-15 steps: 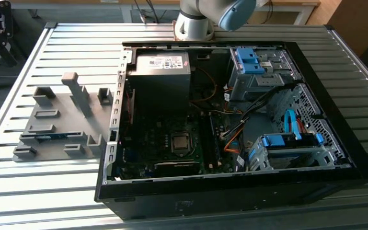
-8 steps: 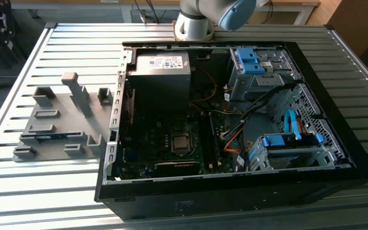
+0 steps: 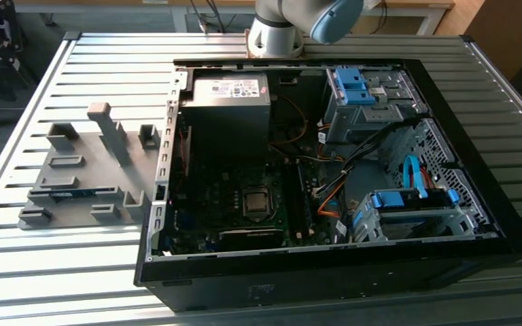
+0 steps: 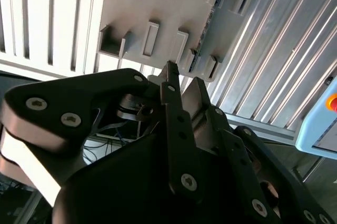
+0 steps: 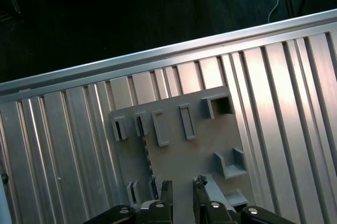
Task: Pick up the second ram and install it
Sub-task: 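Pick up the second ram and move it above second insertion slot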
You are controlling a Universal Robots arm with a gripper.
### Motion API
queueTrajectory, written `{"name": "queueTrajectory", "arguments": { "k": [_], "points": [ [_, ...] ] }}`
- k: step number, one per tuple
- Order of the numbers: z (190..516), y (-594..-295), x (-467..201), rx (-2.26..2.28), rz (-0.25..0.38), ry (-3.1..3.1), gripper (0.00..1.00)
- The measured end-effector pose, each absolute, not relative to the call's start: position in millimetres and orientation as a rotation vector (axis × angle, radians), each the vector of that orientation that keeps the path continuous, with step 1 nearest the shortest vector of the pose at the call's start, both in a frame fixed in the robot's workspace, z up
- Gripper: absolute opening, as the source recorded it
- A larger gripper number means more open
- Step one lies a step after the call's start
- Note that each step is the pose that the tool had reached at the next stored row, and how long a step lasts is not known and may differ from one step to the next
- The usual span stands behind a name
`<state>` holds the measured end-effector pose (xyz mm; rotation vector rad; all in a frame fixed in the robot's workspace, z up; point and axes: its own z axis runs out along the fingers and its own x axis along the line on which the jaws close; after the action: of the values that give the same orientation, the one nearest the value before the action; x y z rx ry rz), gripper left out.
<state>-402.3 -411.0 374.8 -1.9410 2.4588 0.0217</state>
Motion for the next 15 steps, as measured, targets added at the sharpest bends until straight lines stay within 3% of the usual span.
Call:
{"name": "queueTrajectory", "arguments": {
  "k": [3,4,15],
  "points": [
    [372.9,-411.5,-402.2,-1.956,0.022,2.447,0.31],
    [372.4,-411.7,-402.2,-1.968,0.022,2.438,0.37],
    [367.0,-415.6,-403.4,-2.031,0.022,2.386,0.37]
  ]
}}
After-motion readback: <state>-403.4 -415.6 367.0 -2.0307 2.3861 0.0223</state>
